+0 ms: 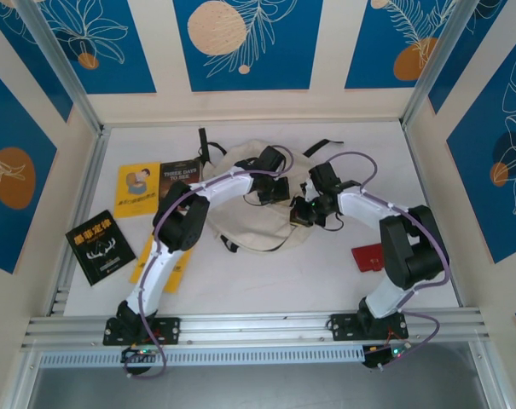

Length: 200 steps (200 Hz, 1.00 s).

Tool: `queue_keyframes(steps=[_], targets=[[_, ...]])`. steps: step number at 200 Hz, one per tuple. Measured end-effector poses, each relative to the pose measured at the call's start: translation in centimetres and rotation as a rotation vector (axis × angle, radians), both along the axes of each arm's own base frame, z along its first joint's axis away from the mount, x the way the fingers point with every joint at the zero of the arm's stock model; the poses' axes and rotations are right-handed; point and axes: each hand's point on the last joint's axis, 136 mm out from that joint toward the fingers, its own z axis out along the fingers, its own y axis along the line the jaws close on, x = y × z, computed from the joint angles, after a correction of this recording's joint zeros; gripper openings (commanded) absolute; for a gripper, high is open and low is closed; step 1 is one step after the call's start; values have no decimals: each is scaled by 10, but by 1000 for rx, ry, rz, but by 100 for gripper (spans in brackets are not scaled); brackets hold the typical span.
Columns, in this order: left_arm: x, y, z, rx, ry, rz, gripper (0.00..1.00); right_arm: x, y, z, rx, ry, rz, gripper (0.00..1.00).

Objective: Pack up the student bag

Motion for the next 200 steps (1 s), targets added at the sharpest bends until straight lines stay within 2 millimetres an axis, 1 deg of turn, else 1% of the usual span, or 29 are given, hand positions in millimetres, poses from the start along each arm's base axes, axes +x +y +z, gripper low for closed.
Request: queue_keyframes(steps=[20,61,96,119,139,141,145,160,173,185,200], targets=[[3,-3,0,-10,16,29,0,-13,4,6,58,-9,29,0],[8,-8,0,-32,42,79,0,-37,20,17,196,-3,88,0],[12,-11,0,-44,54,105,0,-59,35,19,263,26,143,0],[12,-12,0,-47,61,115,0,-66,45,21,288,33,172,0],[13,-14,2,-52,60,116,0,-66,47,22,296,37,169,0],[13,-14,2,-52,60,116,0,-66,47,22,296,37,169,1],[13,-14,3,-55,60,115,3,-66,47,21,294,38,165,4],[13,-16,4,-60,56,101,15,-64,44,20,275,44,140,21],[13,-19,8,-70,48,76,26,-62,36,20,247,46,100,38],[12,-21,13,-76,31,48,34,-58,28,24,225,32,55,50],[10,-20,20,-74,19,21,40,-50,16,32,205,0,1,55]])
